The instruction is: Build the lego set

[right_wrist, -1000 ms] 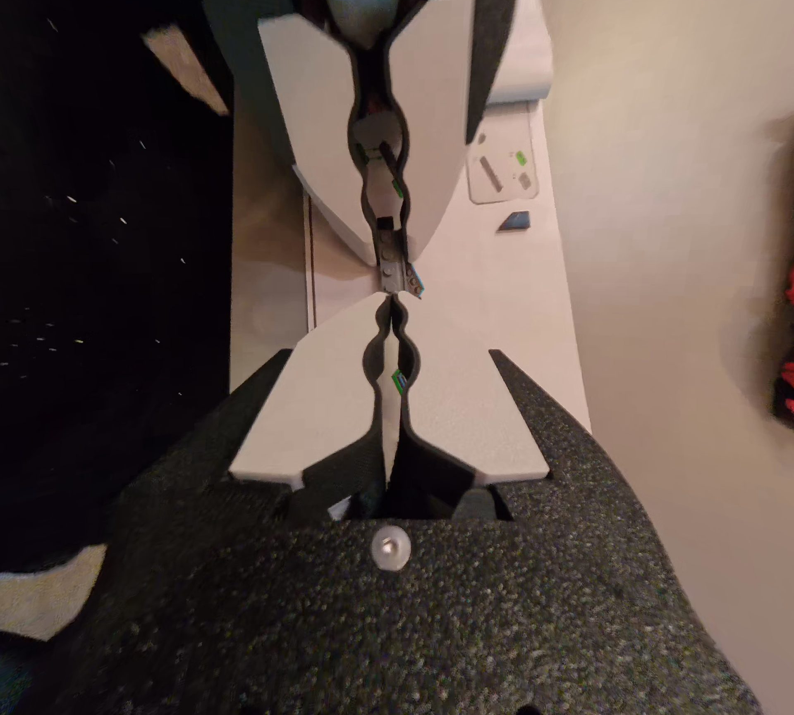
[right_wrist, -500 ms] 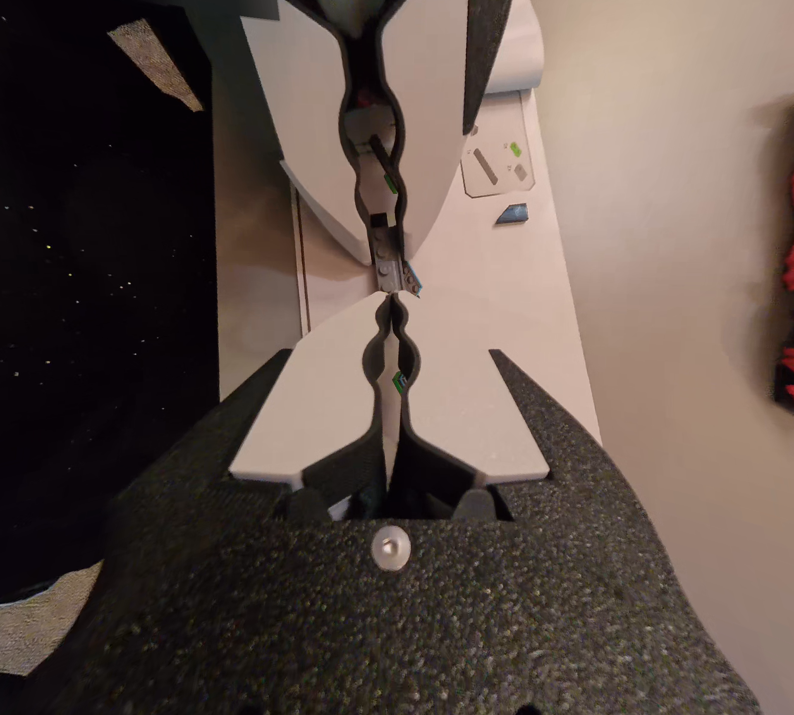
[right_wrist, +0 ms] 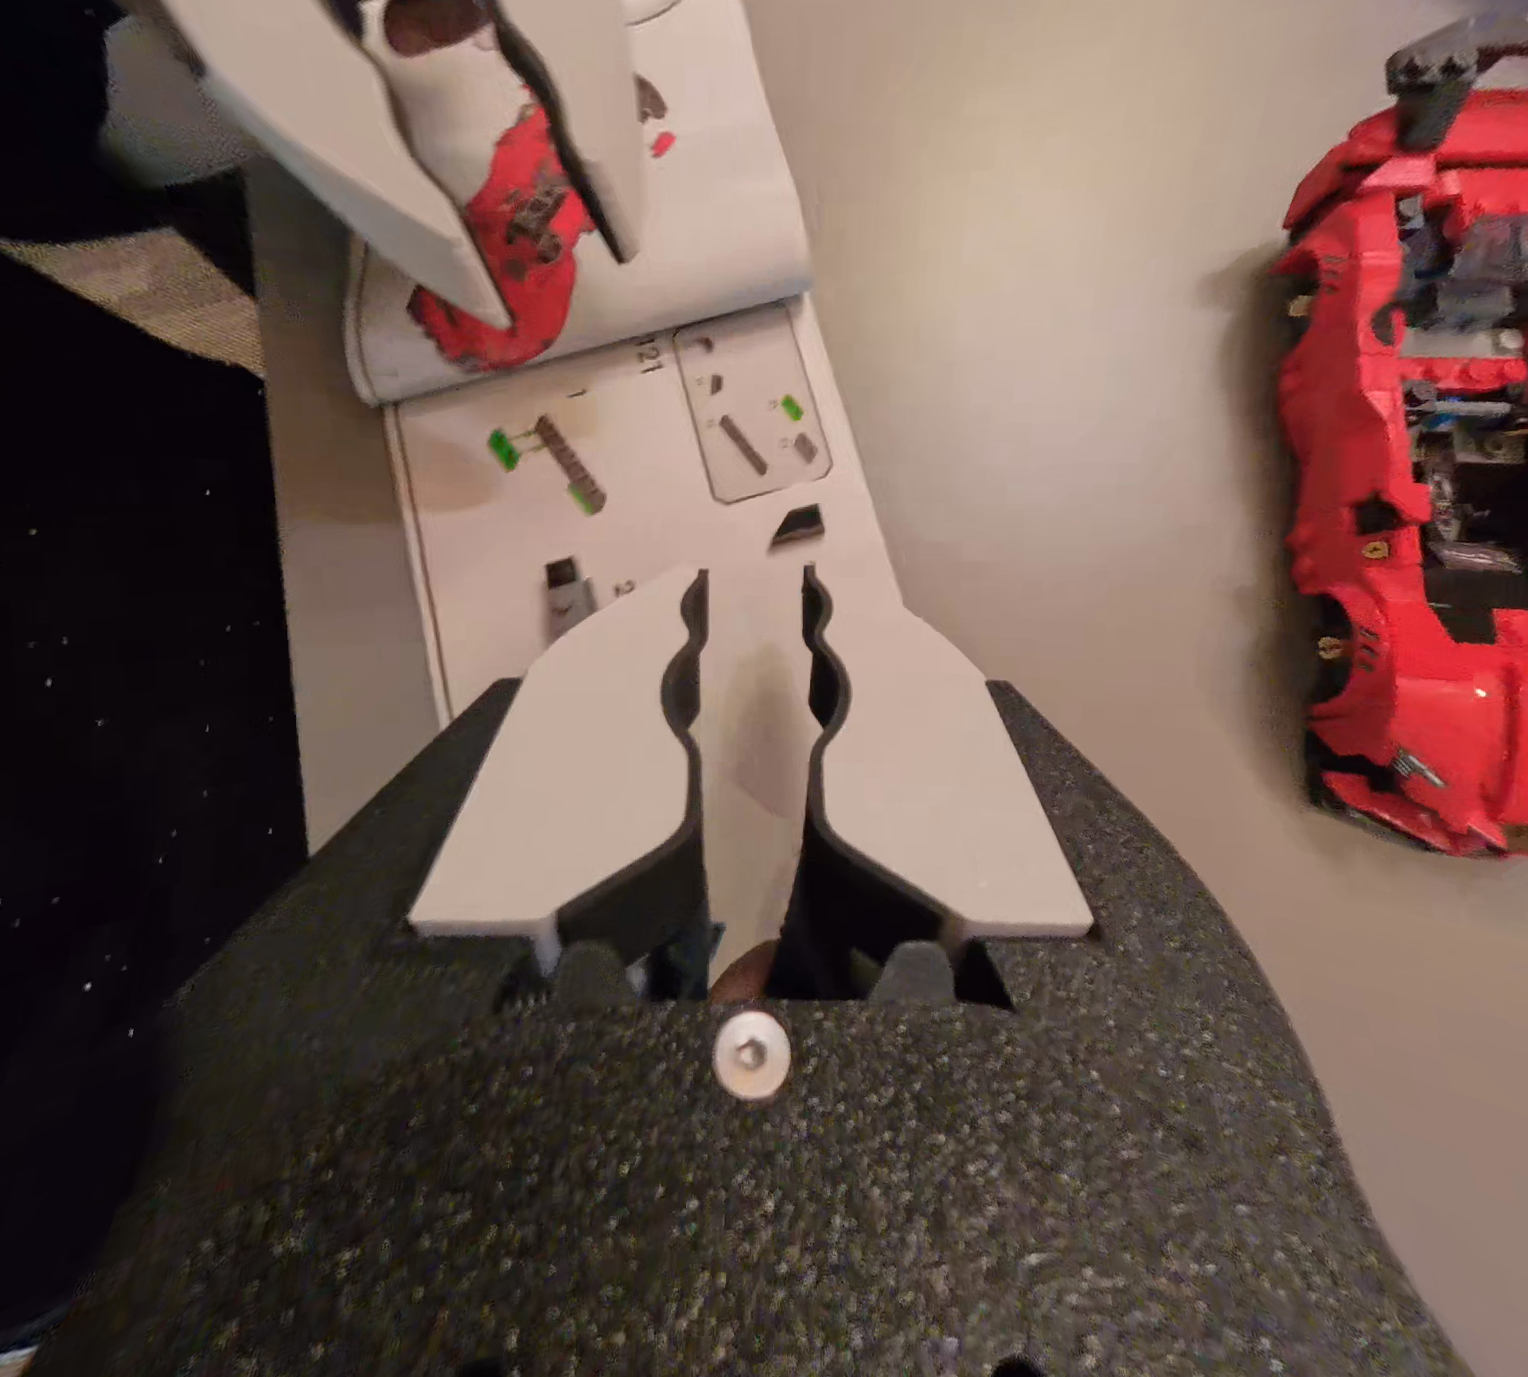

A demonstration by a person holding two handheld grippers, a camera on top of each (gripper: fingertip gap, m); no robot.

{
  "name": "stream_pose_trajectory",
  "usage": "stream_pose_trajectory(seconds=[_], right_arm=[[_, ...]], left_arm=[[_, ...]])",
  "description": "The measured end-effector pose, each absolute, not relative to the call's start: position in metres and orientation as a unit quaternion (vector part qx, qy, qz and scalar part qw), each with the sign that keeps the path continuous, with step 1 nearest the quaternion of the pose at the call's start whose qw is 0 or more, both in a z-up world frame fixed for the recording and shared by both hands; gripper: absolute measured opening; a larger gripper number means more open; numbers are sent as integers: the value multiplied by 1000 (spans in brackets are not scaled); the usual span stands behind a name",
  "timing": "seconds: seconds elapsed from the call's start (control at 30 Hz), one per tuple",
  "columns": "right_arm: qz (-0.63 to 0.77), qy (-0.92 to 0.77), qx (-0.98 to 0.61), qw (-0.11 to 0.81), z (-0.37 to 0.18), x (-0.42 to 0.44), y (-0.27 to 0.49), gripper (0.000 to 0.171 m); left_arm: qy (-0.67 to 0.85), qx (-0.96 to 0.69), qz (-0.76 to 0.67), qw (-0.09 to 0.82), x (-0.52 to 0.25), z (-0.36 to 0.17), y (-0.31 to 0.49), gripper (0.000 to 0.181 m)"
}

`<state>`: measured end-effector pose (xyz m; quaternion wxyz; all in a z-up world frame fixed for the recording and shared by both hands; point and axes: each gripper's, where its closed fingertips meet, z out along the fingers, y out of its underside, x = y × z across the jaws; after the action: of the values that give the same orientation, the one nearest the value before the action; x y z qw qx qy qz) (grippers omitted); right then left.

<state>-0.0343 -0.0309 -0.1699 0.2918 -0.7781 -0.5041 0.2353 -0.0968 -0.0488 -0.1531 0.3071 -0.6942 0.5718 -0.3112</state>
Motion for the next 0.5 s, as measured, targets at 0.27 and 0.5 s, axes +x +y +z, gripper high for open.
stream_pose_trajectory(seconds=[0.27,0.5], right_arm=[[205,-530,-773,283,-193,-49,-14,20],[397,-327,-781,355,-147,-57,-2,9]], left_arm=[[562,-691,-319,324,-100,-155,-50,23],[541,-657,-246,464,-80,-139,-29,36]])
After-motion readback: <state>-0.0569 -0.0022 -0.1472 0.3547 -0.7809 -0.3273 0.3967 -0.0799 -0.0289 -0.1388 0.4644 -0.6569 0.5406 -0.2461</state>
